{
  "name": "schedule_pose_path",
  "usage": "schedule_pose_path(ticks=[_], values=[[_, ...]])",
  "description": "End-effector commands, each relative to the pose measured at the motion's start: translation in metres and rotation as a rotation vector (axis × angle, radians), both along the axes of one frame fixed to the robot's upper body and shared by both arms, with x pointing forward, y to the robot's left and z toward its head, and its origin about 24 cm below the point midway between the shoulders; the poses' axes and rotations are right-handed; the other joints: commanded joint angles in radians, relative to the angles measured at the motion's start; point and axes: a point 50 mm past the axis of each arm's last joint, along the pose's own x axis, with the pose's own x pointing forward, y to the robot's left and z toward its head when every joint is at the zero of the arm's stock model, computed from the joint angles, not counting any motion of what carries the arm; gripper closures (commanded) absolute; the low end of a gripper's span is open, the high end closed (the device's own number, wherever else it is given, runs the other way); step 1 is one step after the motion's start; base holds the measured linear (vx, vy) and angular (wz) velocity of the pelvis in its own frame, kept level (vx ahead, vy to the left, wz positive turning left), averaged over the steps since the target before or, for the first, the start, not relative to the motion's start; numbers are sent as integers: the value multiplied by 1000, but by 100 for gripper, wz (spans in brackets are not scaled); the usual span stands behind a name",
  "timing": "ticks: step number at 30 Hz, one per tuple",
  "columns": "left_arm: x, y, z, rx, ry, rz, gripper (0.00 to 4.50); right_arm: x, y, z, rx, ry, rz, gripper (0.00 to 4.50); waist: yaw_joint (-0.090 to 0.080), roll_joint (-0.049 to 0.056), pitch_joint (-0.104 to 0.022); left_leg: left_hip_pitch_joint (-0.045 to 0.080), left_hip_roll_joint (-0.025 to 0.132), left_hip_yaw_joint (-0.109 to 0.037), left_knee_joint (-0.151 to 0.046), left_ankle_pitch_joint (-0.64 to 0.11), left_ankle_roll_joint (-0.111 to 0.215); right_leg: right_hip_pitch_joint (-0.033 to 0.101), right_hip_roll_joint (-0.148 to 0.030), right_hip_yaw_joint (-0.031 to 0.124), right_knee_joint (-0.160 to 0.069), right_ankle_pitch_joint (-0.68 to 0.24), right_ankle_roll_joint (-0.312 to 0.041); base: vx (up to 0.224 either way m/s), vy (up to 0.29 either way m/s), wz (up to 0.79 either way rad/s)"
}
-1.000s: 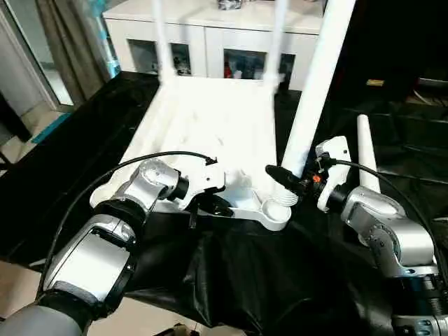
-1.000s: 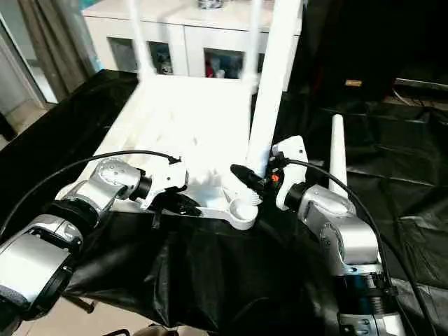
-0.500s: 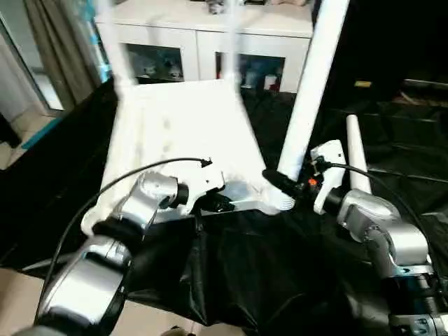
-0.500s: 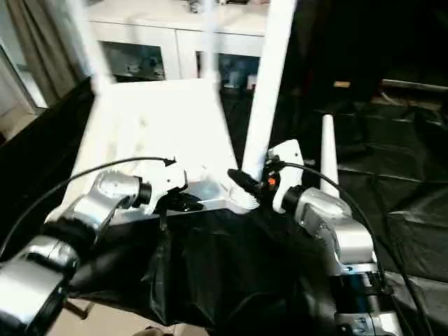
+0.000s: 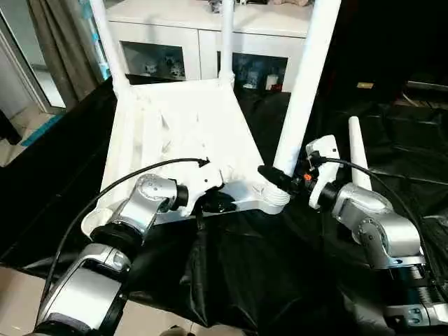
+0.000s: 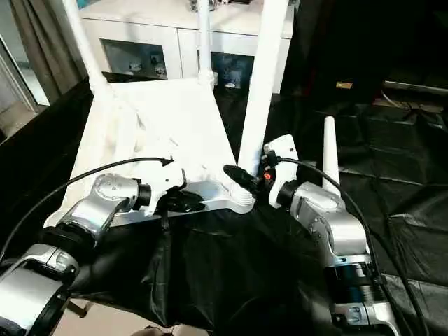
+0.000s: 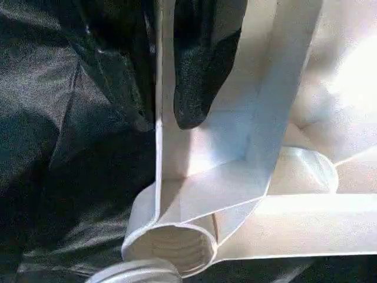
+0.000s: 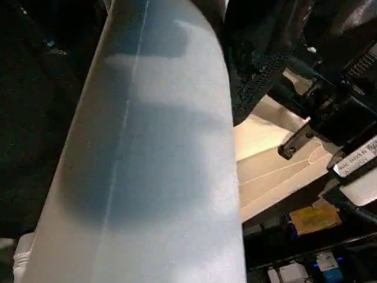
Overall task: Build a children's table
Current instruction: Insert table leg to table base
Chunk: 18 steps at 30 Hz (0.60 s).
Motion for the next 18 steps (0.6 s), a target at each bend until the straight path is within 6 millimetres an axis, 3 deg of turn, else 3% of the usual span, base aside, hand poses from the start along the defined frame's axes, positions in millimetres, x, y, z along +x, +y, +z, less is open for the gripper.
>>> schedule_pose_path(ticks=[1,11,12,18], values=[[1,8,-5,27,29,36,376,3,1,8,-2,-40,4,259,5,-12,-64,17,64,-37,-70,-217,27,46,-97,63,-94,-296,-150,0,0,0],[-1,5,-10,29,91,16,376,5,0,7,-26,-47,-9,259,3,-6,-63,19,64,-37,-71,-235,18,46,-97,63,-95,-283,-164,0,0,0],[-1,5,-11,33,95,14,405,7,2,6,-42,-52,-10,259,3,-6,-64,19,64,-38,-71,-233,17,47,-98,63,-93,-277,-168,0,0,0],[0,4,-11,25,104,24,446,15,6,6,-53,-49,-11,259,3,-9,-60,22,64,-37,-71,-250,17,46,-99,62,-99,-327,-166,0,0,0]])
